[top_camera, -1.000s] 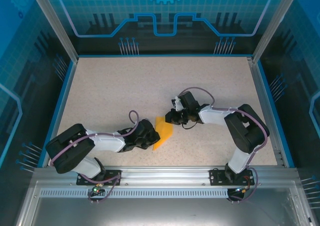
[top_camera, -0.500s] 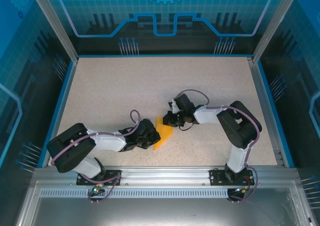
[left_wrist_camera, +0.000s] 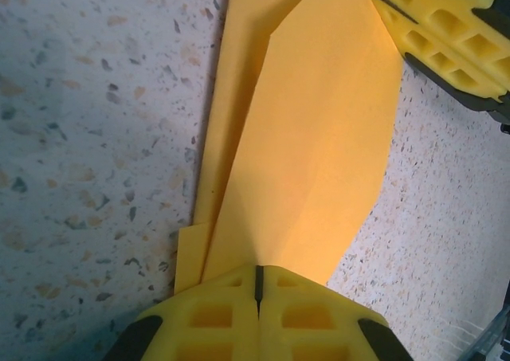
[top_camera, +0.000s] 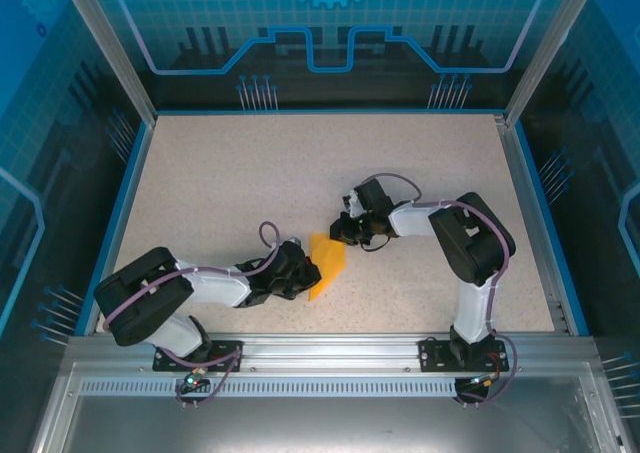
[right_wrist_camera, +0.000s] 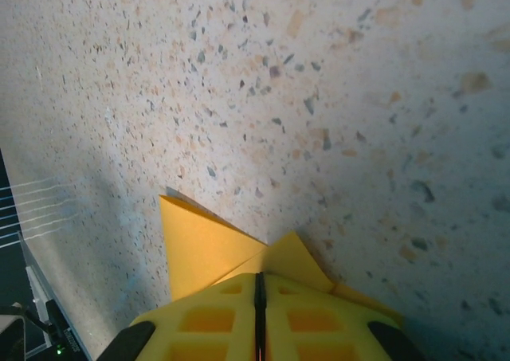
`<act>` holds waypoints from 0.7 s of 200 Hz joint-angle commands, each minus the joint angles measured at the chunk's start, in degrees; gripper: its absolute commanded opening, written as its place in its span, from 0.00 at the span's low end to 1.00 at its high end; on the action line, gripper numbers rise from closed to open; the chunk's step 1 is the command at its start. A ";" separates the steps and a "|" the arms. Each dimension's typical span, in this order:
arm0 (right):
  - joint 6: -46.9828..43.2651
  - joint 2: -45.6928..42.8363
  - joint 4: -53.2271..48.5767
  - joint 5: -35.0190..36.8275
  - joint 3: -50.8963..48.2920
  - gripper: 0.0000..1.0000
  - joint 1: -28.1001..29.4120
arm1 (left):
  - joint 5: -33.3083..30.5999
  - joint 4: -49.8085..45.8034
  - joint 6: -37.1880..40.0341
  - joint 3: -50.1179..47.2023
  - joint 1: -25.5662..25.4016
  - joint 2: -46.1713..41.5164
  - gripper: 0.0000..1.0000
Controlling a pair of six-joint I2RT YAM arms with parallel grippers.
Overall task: Fold a paper plane with a square sheet of paper (pick it up from the middle)
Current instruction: Fourth fold the wing at the center of the table.
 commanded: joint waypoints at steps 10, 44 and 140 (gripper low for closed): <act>-0.32 3.04 0.38 4.42 1.56 0.09 -2.85 | -2.15 -14.52 1.57 -4.30 -0.71 3.33 0.05; -1.24 2.73 -1.95 6.21 2.99 0.09 -3.34 | -2.70 -15.63 1.74 -4.26 -0.64 2.63 0.05; -4.20 0.72 -5.97 5.65 6.08 0.10 -4.10 | -2.54 -16.07 2.01 -3.25 -0.69 2.77 0.05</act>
